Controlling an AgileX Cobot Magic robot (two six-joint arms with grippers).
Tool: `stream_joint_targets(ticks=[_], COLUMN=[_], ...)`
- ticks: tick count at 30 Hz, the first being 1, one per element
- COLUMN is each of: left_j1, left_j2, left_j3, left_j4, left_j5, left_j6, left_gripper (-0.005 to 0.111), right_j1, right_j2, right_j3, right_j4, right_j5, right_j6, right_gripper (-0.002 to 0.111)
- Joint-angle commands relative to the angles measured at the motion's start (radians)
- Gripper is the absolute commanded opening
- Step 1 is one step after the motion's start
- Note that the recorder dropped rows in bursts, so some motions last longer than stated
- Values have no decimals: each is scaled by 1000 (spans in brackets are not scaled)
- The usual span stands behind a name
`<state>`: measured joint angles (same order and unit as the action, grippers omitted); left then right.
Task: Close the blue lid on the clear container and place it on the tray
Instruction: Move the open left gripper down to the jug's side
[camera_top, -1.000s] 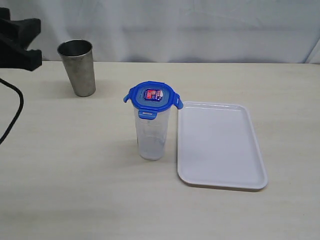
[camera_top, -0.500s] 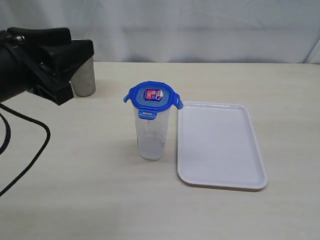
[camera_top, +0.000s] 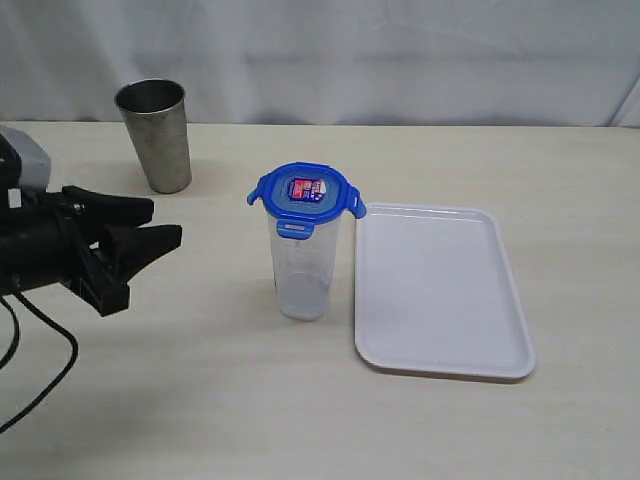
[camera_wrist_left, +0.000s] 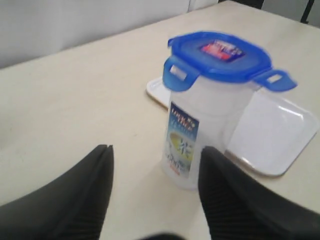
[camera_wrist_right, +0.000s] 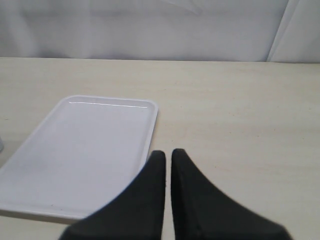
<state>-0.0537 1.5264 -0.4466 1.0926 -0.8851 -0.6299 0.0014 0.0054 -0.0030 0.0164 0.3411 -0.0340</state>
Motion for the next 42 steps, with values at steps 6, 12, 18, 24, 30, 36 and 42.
stream_joint_targets(ticks=[6, 12, 18, 24, 30, 36, 42], left_j1=[7, 7, 5, 5, 5, 5, 5], left_j2=[186, 186, 192, 259, 415, 593, 706], left_j3=[3, 3, 3, 3, -5, -145, -330], left_j4=[-95, -108, -92, -58, -210, -98, 99], left_j5=[-119, -129, -131, -239, -333, -332, -329], left_j6=[144, 296, 210, 450, 603, 637, 622], left_gripper=[50, 78, 105, 105, 105, 105, 105], right_j1=[1, 1, 1, 1, 1, 1, 1], right_j2=[-5, -5, -5, -5, -5, -5, -5], right_j3=[3, 3, 3, 3, 3, 3, 3], right_j4=[2, 2, 2, 2, 2, 2, 2], right_j5=[2, 2, 2, 2, 2, 2, 2], right_j6=[5, 5, 5, 5, 5, 5, 5], right_gripper=[5, 5, 5, 5, 5, 5, 5])
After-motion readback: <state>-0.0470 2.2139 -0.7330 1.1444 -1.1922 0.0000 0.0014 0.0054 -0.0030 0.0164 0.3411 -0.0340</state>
